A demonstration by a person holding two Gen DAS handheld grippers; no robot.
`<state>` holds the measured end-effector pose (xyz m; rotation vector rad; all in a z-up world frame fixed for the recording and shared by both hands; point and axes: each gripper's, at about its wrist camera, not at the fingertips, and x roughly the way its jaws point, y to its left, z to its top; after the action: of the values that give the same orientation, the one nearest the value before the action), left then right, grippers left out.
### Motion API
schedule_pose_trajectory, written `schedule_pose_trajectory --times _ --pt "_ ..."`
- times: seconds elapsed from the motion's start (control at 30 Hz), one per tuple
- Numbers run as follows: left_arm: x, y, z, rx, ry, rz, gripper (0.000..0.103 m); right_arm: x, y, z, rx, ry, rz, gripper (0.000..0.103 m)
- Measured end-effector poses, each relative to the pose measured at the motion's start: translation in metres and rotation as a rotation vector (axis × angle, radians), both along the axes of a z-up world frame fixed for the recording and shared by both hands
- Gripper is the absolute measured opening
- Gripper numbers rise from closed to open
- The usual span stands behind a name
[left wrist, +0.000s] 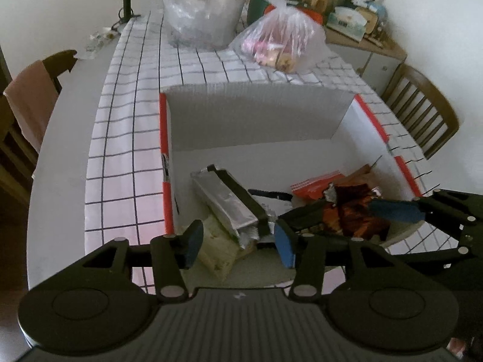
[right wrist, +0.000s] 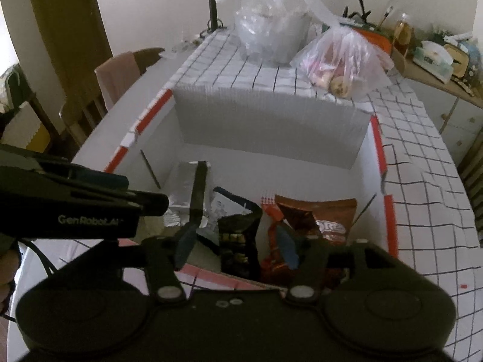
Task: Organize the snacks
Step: 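Carry both snacks over the red box and open both grippers inside it, then withdraw both grippers from the box back toward the remaining snacks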
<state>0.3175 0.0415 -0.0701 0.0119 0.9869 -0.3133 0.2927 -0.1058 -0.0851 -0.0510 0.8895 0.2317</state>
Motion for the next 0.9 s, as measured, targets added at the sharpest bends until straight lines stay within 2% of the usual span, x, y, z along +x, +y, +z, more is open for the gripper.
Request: schedule_pose_trajectory --times 0.33,0.43,0.53,0.7,0.9 --pt "-0.036 0.017 0.033 -0.040 -0.081 -0.008 0.063 -0.039 -0.003 0.036 0.034 -0.084 -0.028 0.084" --pt "-0.051 0.022 0.043 -0.044 -0.106 -0.009 0.069 -0.051 -0.004 0.044 0.039 -0.104 -0.020 0.088" --pt "-0.064 0.027 0.051 -0.060 -0.125 -0.001 0.075 -0.062 -0.007 0.050 0.056 -0.120 -0.017 0.098" --pt "-0.084 0.029 0.059 -0.075 -0.134 0.022 0.077 -0.079 -0.016 0.052 0.090 -0.122 0.008 0.102" --pt "-0.115 0.021 0.055 -0.053 -0.127 0.024 0.077 -0.100 -0.028 0.044 0.088 -0.100 0.046 0.102"
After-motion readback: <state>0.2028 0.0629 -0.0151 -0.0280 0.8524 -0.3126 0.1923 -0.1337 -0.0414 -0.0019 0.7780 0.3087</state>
